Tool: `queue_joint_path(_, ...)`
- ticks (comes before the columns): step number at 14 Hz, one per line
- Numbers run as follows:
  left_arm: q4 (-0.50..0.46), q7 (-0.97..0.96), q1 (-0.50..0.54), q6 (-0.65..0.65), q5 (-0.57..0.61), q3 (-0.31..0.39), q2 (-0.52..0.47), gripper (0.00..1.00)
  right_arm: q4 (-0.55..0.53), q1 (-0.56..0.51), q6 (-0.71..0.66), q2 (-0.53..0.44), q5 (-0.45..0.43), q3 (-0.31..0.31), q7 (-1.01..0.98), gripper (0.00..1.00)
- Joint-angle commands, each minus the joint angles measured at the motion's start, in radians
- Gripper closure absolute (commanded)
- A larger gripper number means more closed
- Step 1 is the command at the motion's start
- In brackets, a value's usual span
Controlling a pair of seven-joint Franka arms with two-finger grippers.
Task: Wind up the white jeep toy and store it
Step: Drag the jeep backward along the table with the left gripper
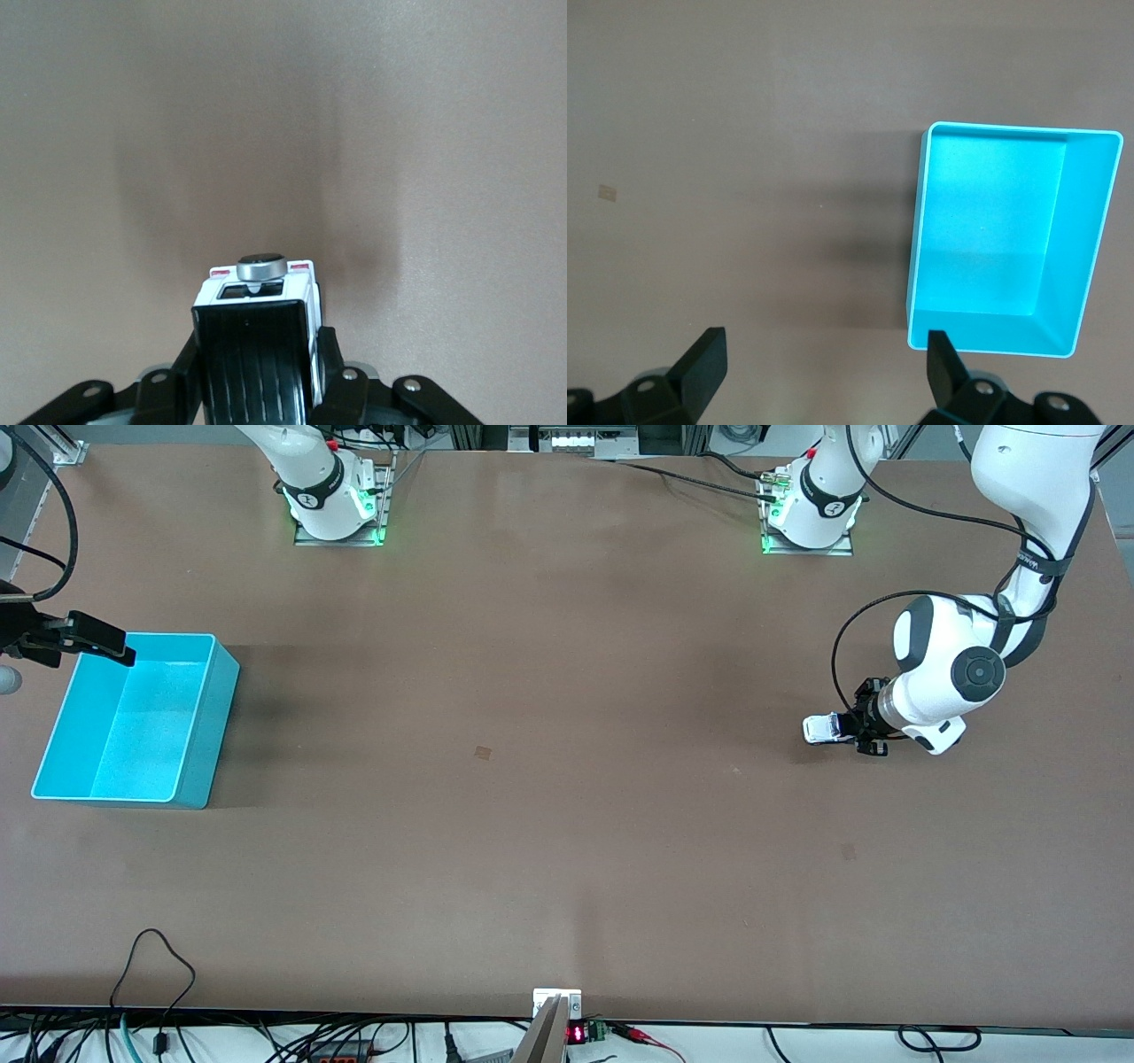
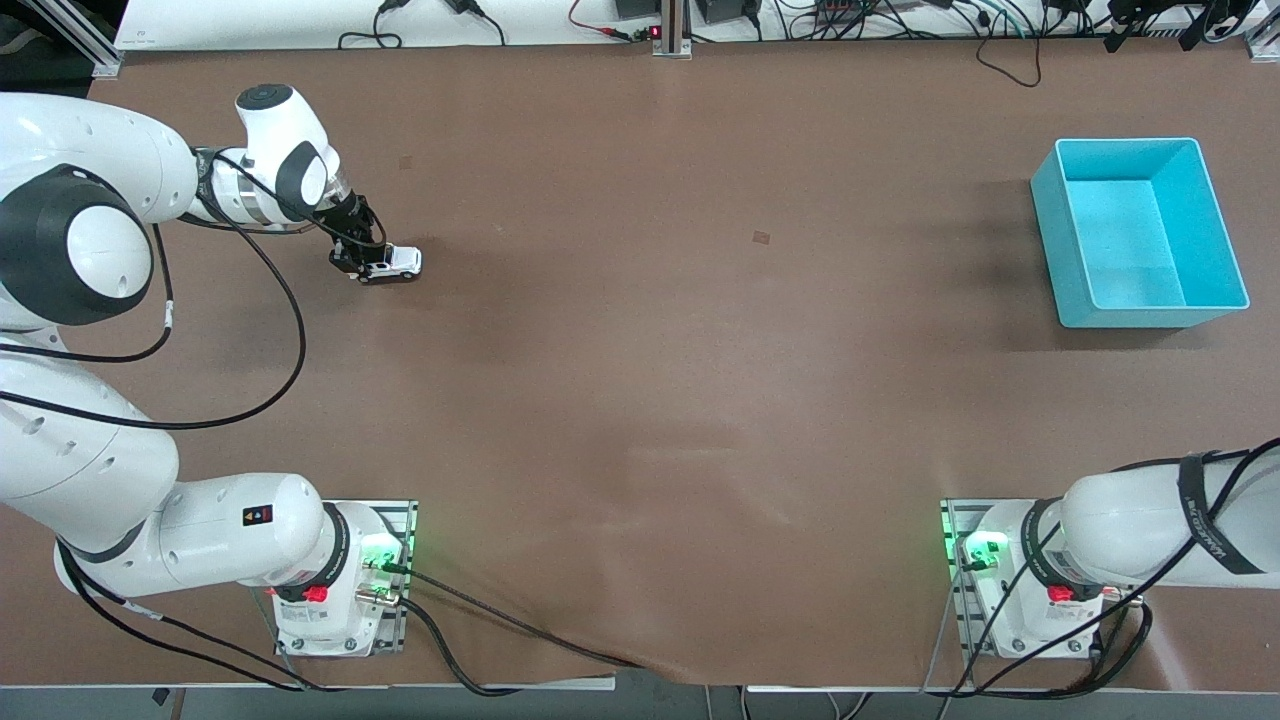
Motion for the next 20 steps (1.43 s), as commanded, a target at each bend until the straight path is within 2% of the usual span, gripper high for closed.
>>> queue_joint_path(1,-0.020,-0.016,0.009,0.011,0.023,-0.009,-0.024,0.65,0.001,-0.002,-0.002,-0.004,-0.005,0.001,-0.007,0.00)
queue_joint_path(16,-0.020,-0.045,0.009,0.055,0.023,-0.009,-0.001,0.70,-0.001,-0.008,-0.009,-0.004,-0.008,-0.001,-0.019,0.00)
queue_joint_path(20,-0.031,-0.045,0.009,0.107,0.023,-0.009,0.013,0.71,-0.001,-0.008,-0.009,-0.004,-0.006,-0.001,-0.019,0.00)
